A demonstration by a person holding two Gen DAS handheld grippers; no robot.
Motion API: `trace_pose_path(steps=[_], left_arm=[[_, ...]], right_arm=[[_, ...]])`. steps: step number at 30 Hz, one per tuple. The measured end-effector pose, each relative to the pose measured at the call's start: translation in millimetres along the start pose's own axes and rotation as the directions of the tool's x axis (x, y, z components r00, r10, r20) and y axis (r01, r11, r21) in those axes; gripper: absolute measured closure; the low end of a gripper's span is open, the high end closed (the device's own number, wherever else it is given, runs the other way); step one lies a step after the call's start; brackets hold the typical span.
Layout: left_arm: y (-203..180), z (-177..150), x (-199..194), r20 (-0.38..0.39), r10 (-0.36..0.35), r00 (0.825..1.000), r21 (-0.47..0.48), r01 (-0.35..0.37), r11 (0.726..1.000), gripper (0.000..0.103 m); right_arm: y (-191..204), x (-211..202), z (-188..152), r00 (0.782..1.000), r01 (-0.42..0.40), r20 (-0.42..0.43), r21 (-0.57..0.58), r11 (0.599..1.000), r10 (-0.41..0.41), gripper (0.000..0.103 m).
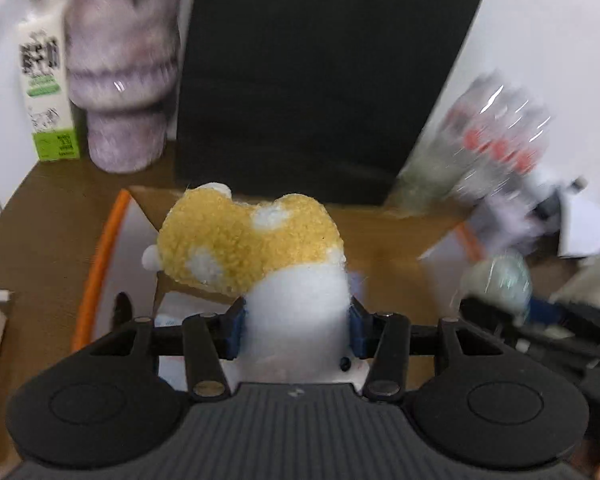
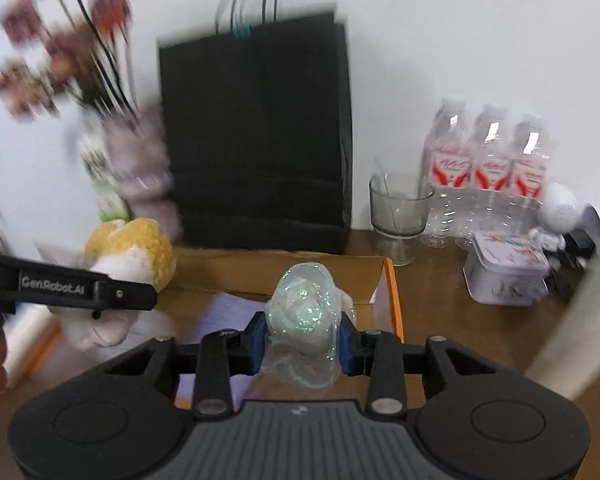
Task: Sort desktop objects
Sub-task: 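Carry the plush sheep into the carton with left while right drops the plastic bag in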
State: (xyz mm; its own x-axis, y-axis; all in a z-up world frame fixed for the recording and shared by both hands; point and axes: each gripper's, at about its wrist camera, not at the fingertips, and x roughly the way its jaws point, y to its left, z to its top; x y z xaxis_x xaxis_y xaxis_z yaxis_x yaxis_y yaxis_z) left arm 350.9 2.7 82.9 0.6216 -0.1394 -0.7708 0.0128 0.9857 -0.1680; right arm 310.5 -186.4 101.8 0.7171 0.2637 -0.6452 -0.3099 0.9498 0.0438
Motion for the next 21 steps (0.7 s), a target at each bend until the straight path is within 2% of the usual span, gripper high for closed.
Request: trace_pose_path(steps=[1,3,4,6,7,9,11,13,15,18,21], left_arm=[[-4.0,-0.8,17.2,-0.03,0.043,0.999,0.033,-0.042,0.999,0.053],[-7.9,-0.4,30.7,0.014,0.071,0.997,0.09,-0.072,0.993,0.042],[-8.9,0.0,34.8,0.02,0.099,0.995,0.103,-0.101,0.99,0.027],[-9.5,4.4,43.6,0.002,0.128,0.992,0.123,-0.127,0.984,0.011],[-8.1,7.6,46.3,-0.01,0.126,0.992,0.121,-0.124,0.985,0.011],[-1.3,12.3,46.9,-0.032,0.11,0.993,0.094,-0.107,0.99,0.011],[9.7,14.4,34.0,-0.027,0.088,0.996,0.053,-0.087,0.995,0.011],[17.8,18.0,18.7,-0.017,0.083,0.996,0.039,-0.082,0.996,0.01],[23.6,17.5,-4.5,0.009,0.071,0.997,0.022,-0.071,0.997,0.007],[29.5,8.4,-40.5,0.058,0.072,0.996,0.007,-0.072,0.997,0.003],[35.8,-27.3,-83.2,0.115,0.055,0.992,-0.022,-0.053,0.998,0.0]], right_arm=[[-0.6,18.4,5.3,0.999,-0.003,-0.034,-0.008,1.0,0.002,0.068],[-2.9,49.7,10.8,0.996,0.005,-0.087,0.002,1.0,-0.005,0.068],[-2.4,60.7,12.4,0.995,0.015,-0.101,-0.008,1.0,-0.016,0.067],[-3.3,81.5,11.2,0.991,0.021,-0.133,-0.017,1.0,-0.023,0.06],[-5.0,91.1,11.2,0.988,0.015,-0.156,-0.009,1.0,-0.016,0.055],[-7.9,97.3,11.8,0.987,-0.007,-0.158,0.002,1.0,0.007,0.053],[-13.2,90.4,14.0,0.989,-0.029,-0.146,0.038,0.999,0.034,0.036],[-19.0,76.1,17.5,0.99,-0.07,-0.117,0.078,0.995,0.079,0.03],[-23.1,60.2,21.1,0.993,-0.064,-0.094,0.087,0.994,0.072,0.03],[-22.8,34.3,19.8,0.996,-0.003,-0.087,0.087,0.996,0.01,0.026],[-25.8,-9.7,-8.8,0.999,-0.001,-0.048,0.119,0.993,0.007,0.026]])
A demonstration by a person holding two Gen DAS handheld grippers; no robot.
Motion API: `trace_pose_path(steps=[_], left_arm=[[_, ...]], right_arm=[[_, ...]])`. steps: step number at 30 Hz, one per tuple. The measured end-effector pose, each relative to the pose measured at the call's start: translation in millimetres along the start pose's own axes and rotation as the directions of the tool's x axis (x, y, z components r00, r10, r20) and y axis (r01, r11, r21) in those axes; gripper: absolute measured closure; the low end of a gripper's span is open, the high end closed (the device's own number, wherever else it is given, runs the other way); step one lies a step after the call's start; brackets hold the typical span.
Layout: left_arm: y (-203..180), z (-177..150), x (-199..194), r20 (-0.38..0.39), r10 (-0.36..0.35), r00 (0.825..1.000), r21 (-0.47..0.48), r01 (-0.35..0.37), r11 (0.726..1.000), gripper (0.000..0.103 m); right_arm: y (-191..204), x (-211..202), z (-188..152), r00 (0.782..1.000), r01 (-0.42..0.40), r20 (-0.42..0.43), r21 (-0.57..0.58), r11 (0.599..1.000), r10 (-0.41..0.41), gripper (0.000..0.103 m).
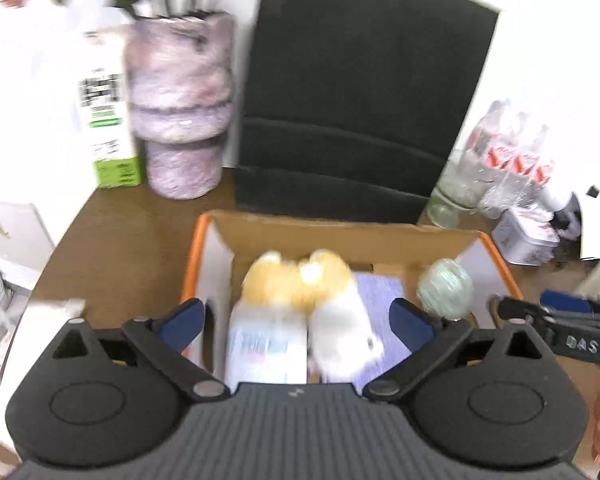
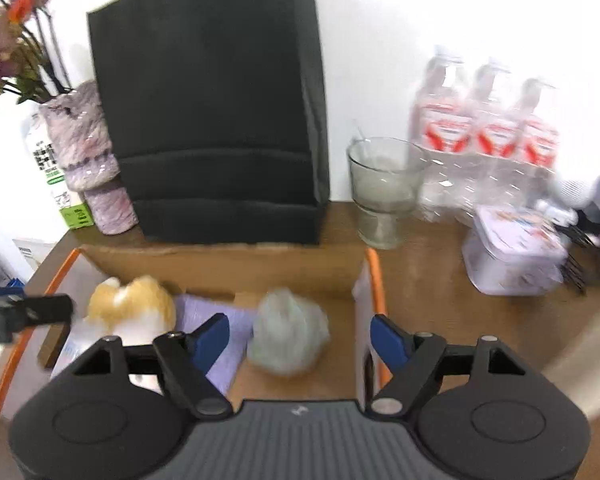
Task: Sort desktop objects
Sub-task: 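Carry the plush sheep into the carton with left while right drops the plastic bag in, then grasp the red rose with right while left grasps the navy zip pouch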
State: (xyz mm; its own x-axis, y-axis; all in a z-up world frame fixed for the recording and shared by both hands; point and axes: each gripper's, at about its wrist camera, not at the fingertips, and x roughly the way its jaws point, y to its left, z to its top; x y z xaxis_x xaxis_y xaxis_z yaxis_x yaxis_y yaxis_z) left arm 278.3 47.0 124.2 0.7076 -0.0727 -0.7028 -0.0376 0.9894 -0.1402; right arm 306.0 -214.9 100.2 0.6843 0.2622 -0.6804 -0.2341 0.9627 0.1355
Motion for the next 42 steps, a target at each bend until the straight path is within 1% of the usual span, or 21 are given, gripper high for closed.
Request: trace_pose_path(steps=[2,3,5,6,8,10,11,13,17,18,19,20,21,22,23,24,26,28,31,37,42], left_arm=[[6.2,-37.7,-34.1,0.053,-0.032,0.998,-0.034,0.033,0.999,0.0],[8.6,-59.6,-48.8,0.074,-0.053,0.996,-0.043,0.056,0.997,0.0],[8.9,-99.3,-70.0,0.088,-0.078,0.993,-0.048,0.082,0.995,0.0],[8.5,-121.0,-79.1,0.096,-0.073,0.993,-0.051,0.078,0.996,0.0],[7.4,-158.6,-93.1,0.117,-0.024,0.993,-0.059,0.031,0.998,0.0],[2.6,-191.1,-103.9,0.132,0.026,0.991,-0.018,-0.024,1.0,0.0],[0.8,-203.9,-107.9,0.138,0.035,0.99,0.005,-0.036,0.999,0.0],[-1.7,-228.9,-115.0,0.15,0.031,0.988,0.044,-0.038,0.998,0.0],[-7.0,-266.0,-117.7,0.144,-0.004,0.99,0.122,-0.013,0.992,0.0],[-7.2,-272.2,-117.1,0.142,0.006,0.99,0.14,-0.026,0.99,0.0],[-6.3,-277.0,-116.1,0.138,0.039,0.99,0.147,-0.06,0.987,0.0],[-5.5,-277.1,-116.9,0.13,0.051,0.99,0.142,-0.07,0.987,0.0],[-4.2,-278.4,-118.4,0.135,0.035,0.99,0.133,-0.053,0.99,0.0],[-2.4,-279.6,-118.8,0.143,0.012,0.99,0.122,-0.03,0.992,0.0],[-1.2,-279.2,-117.1,0.132,0.007,0.991,0.116,-0.023,0.993,0.0],[-1.4,-278.1,-113.8,0.113,0.02,0.993,0.107,-0.033,0.994,0.0],[-4.7,-278.1,-108.9,0.088,0.051,0.995,0.113,-0.061,0.992,0.0],[-10.5,-278.9,-106.5,0.079,0.063,0.995,0.147,-0.075,0.986,0.0],[-11.5,-280.3,-106.5,0.079,0.054,0.995,0.155,-0.066,0.986,0.0],[-10.1,-281.0,-107.1,0.079,0.053,0.995,0.153,-0.065,0.986,0.0],[-10.2,-281.3,-107.4,0.08,0.051,0.996,0.153,-0.062,0.986,0.0]], right_arm=[[-2.8,-38.1,-37.5,0.998,-0.033,0.059,0.033,0.999,0.031,0.015],[-4.9,-51.5,-53.3,0.996,-0.041,0.082,0.042,0.998,0.037,0.015],[-2.0,-81.7,-93.7,0.993,-0.053,0.108,0.057,0.997,0.046,0.015],[2.0,-92.0,-111.0,0.992,-0.058,0.112,0.058,0.997,0.051,0.015],[8.7,-110.4,-143.3,0.992,-0.064,0.116,0.051,0.997,0.058,0.015],[9.8,-124.9,-174.0,0.99,-0.067,0.129,0.055,0.996,0.06,0.015],[10.5,-131.0,-190.5,0.99,-0.072,0.124,0.066,0.995,0.063,0.015],[11.4,-139.6,-215.2,0.991,-0.071,0.121,0.087,0.994,0.06,0.015],[29.2,-155.9,-258.7,0.991,-0.043,0.126,0.013,0.999,0.041,0.015],[35.3,-159.3,-266.7,0.991,-0.039,0.13,-0.023,0.999,0.042,0.015],[39.0,-161.8,-271.8,0.991,-0.029,0.129,-0.041,0.999,0.034,0.015],[43.2,-165.2,-276.3,0.991,-0.021,0.132,-0.051,0.998,0.028,0.015],[46.0,-169.0,-280.2,0.989,-0.027,0.142,-0.059,0.998,0.035,0.014],[47.8,-171.5,-283.4,0.986,-0.045,0.155,-0.063,0.997,0.054,0.012],[47.9,-172.3,-285.4,0.984,-0.06,0.163,-0.058,0.997,0.068,0.006],[47.6,-171.9,-287.6,0.983,-0.061,0.171,-0.052,0.997,0.068,0.004],[43.3,-169.8,-288.8,0.986,-0.048,0.159,-0.023,0.999,0.051,0.004],[35.6,-168.9,-288.4,0.985,-0.071,0.159,0.019,0.997,0.067,0.004],[28.6,-165.6,-288.1,0.987,-0.086,0.142,0.059,0.995,0.077,0.004],[36.4,-163.3,-291.0,0.99,-0.064,0.13,0.025,0.998,0.06,0.004],[35.1,-163.5,-290.8,0.99,-0.061,0.13,0.034,0.998,0.056,0.004]])
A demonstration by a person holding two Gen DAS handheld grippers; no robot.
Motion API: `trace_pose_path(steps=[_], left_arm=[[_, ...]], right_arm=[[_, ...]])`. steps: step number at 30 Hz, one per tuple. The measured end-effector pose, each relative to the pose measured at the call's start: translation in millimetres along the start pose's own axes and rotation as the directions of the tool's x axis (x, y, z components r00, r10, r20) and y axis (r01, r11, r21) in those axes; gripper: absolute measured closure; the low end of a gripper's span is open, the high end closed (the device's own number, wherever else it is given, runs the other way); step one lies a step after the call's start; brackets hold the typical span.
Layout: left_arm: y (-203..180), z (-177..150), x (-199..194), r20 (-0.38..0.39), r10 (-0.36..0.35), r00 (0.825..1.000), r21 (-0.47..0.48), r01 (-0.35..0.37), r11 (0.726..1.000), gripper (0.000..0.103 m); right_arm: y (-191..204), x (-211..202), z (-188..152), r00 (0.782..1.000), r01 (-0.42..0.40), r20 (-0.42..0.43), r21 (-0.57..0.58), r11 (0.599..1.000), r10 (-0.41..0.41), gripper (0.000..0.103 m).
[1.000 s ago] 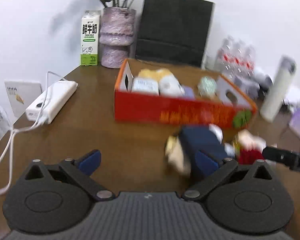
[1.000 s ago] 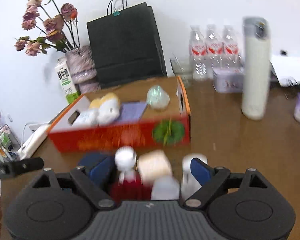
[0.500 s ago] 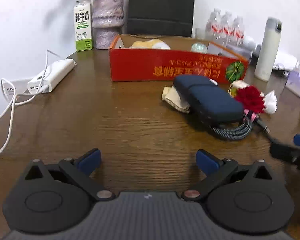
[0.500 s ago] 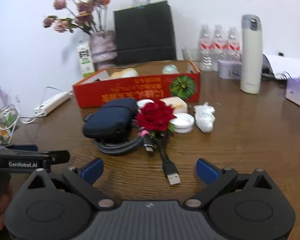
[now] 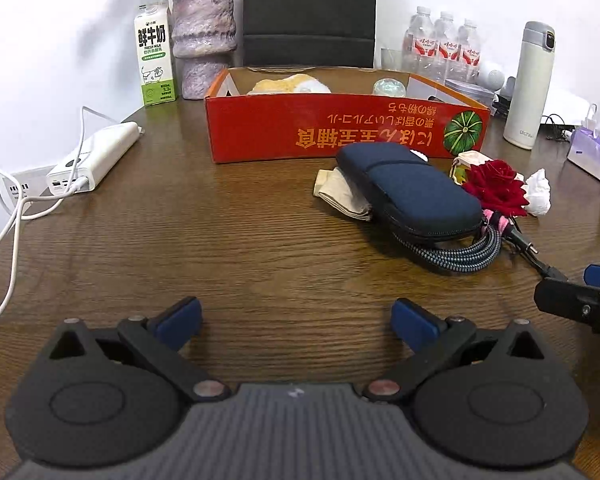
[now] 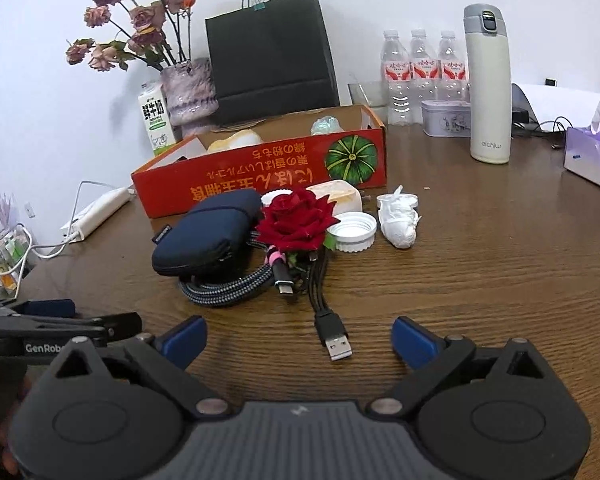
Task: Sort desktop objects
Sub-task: 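Grasp the red rose with right while left grasps the navy zip pouch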
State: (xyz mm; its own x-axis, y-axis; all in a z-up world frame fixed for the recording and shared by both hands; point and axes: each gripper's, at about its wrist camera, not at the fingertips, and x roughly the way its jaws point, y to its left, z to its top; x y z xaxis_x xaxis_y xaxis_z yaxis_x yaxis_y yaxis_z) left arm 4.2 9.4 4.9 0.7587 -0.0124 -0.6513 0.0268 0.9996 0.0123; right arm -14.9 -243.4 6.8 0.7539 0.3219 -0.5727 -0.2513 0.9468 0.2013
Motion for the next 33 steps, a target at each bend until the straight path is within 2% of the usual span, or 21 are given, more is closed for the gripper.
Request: trace_pose_path(steps=[3,5,7,11,12,14,16,19,22,24,26,28,29,31,33], left_arm=[[0.0,0.4,-1.9,0.009,-0.018,1.0,0.005,0.018,1.0,0.0],[1.0,4.9,-5.9,0.045,-0.079,0.996,0.009,0.079,0.997,0.0],[2.7,12.9,-7.3,0.097,-0.137,0.986,-0.004,0.138,0.99,0.0],[-3.0,38.2,13.9,0.062,-0.166,0.984,0.0,0.166,0.986,0.0],[-2.0,43.2,18.4,0.056,-0.191,0.98,-0.025,0.192,0.981,0.0],[-0.7,52.1,25.1,0.054,-0.271,0.961,-0.088,0.275,0.958,0.0],[-4.0,57.0,28.6,0.051,-0.314,0.948,-0.084,0.317,0.945,0.0],[-13.5,55.0,28.6,0.053,-0.285,0.957,-0.007,0.286,0.958,0.0],[-20.4,64.1,34.2,0.041,-0.281,0.959,-0.012,0.282,0.959,0.0],[-28.0,72.5,38.6,0.036,-0.283,0.958,0.0,0.283,0.959,0.0],[-37.2,80.0,48.9,0.018,-0.236,0.971,0.021,0.236,0.972,0.0],[-42.2,85.7,64.2,-0.035,-0.209,0.977,0.008,0.209,0.978,0.0],[-43.2,87.0,70.9,-0.053,-0.208,0.977,-0.006,0.208,0.978,0.004],[-42.7,84.8,72.5,-0.044,-0.237,0.97,-0.034,0.236,0.971,0.028],[-44.9,82.7,63.4,-0.013,-0.216,0.976,-0.016,0.216,0.976,0.035]], right_arm=[[-2.2,2.9,5.6,0.999,-0.027,-0.041,-0.011,1.0,0.026,0.006],[-7.0,2.9,10.8,0.999,-0.038,-0.033,0.007,0.999,0.038,0.017],[-8.8,5.7,19.1,0.999,-0.04,-0.037,0.0,0.999,0.04,0.022],[-7.8,16.0,43.5,0.999,-0.042,0.0,-0.03,0.999,0.042,0.026],[-7.7,20.5,49.6,0.999,-0.045,0.006,-0.033,0.998,0.045,0.026],[-7.7,32.4,61.5,0.999,-0.051,0.013,-0.032,0.998,0.051,0.026],[-5.3,45.7,70.8,0.999,-0.051,0.004,-0.044,0.998,0.051,0.028],[0.5,60.2,75.7,1.0,-0.024,-0.016,-0.089,0.996,0.023,0.065],[0.6,54.8,75.5,0.999,-0.042,0.008,-0.1,0.994,0.043,0.075],[-3.7,43.6,77.9,0.998,-0.051,0.044,-0.063,0.997,0.054,0.075],[-9.9,29.0,81.0,0.996,-0.034,0.084,-0.052,0.998,0.038,0.076],[-14.2,14.3,82.1,0.993,-0.003,0.119,-0.05,0.999,0.009,0.076],[-18.5,7.1,81.3,0.992,0.01,0.128,-0.045,0.999,-0.005,0.076],[-27.4,-2.6,78.0,0.991,0.021,0.133,-0.017,1.0,-0.018,0.076],[-34.4,-8.0,71.1,0.992,0.023,0.124,0.008,1.0,-0.024,0.076]])
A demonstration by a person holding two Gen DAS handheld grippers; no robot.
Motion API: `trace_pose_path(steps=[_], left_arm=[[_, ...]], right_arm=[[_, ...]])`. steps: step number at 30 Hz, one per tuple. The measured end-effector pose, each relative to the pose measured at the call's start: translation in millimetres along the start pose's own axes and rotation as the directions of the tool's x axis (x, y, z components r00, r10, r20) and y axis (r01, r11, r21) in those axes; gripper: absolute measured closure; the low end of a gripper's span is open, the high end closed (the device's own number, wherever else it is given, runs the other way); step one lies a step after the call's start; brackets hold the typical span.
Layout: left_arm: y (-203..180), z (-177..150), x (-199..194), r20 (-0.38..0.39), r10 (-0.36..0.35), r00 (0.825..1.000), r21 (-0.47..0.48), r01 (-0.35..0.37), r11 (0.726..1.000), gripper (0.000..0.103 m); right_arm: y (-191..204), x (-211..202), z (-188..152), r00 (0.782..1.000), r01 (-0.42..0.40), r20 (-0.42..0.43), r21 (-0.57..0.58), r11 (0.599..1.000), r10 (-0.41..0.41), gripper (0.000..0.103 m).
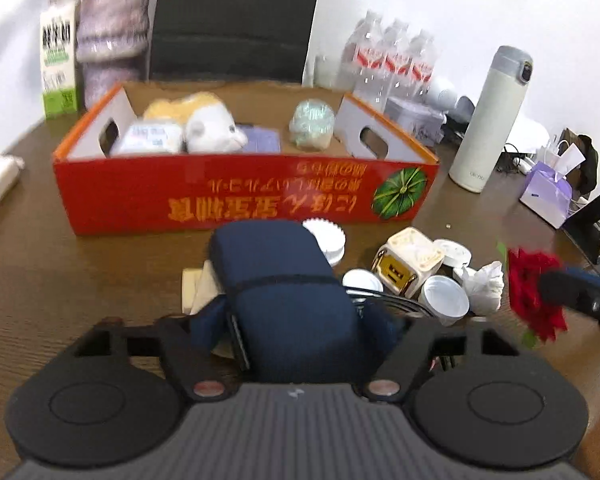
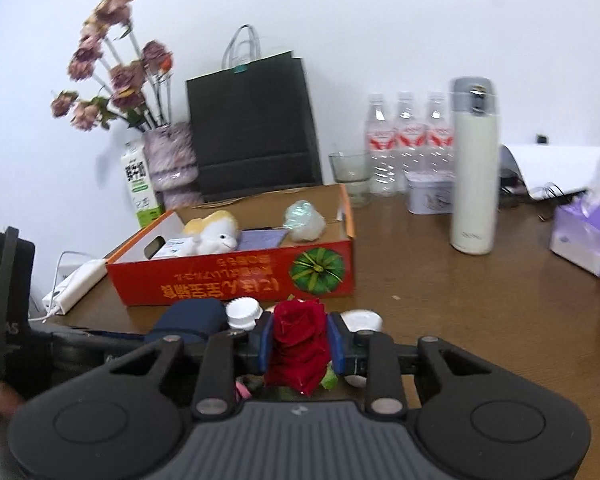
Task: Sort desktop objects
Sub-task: 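Grasp the red rose with right while left grasps the navy zip pouch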
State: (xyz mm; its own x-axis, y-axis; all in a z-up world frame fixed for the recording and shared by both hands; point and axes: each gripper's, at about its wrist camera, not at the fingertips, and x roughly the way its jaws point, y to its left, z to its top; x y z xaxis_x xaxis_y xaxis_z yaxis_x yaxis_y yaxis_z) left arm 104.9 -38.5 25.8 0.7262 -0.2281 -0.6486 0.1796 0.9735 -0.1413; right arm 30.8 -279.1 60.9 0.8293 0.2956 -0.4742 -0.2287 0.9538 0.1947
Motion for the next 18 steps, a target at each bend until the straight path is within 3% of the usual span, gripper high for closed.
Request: trace_pose_path(steps=[2,3,4,6,8,11,14,16,18], left_arm=[[-0.6,-1.8,-13.6,0.018,0.017,1.0,-0.007,-0.017,1.0,0.041],[1.6,-1.9,-23.6,0.024,0.026,0.999,-0.032,-0.025,0.999,0.049],[4.1,-2.3,-38.2,0.045,0.036,0.998,-0.051,-0.033,0.998,0.068],[11.5,-6.6,-70.5,0.102,0.015,0.995,-0.061,-0.008,0.998,0.08],[20.2,-13.1,-89.4,0.1,-0.015,0.995,-0.075,0.023,0.997,0.082],[32.2,-39.6,-107.6,0.055,0.004,0.998,-0.076,0.001,0.997,0.083],[38.9,-62.6,-120.3,0.045,0.031,0.998,-0.083,-0.027,0.996,0.072],[41.3,-62.1,-120.2,0.058,0.021,0.998,-0.115,-0.015,0.993,0.038],[36.8,-54.8,-117.1,0.107,0.002,0.994,-0.118,0.011,0.993,0.025]], right_arm=[[-3.7,-2.0,-7.5,1.0,0.006,-0.014,0.011,1.0,-0.005,0.076],[-4.0,-3.1,-10.5,1.0,0.009,-0.019,0.01,1.0,-0.009,0.076],[-2.9,-5.3,-13.5,1.0,0.012,-0.02,0.002,1.0,-0.012,0.076],[2.6,-10.9,-18.5,1.0,0.02,-0.012,-0.03,0.999,-0.02,0.076],[8.0,-17.8,-21.6,1.0,-0.001,-0.005,-0.049,0.999,0.0,0.076],[18.7,-22.4,-28.5,0.999,-0.042,-0.027,-0.074,0.996,0.04,0.076],[28.2,-30.0,-36.9,0.996,-0.079,-0.048,-0.093,0.993,0.074,0.076],[32.5,-35.5,-41.2,0.996,-0.083,-0.049,-0.105,0.991,0.079,0.076],[33.4,-37.4,-43.0,0.996,-0.074,-0.053,-0.105,0.992,0.068,0.076]])
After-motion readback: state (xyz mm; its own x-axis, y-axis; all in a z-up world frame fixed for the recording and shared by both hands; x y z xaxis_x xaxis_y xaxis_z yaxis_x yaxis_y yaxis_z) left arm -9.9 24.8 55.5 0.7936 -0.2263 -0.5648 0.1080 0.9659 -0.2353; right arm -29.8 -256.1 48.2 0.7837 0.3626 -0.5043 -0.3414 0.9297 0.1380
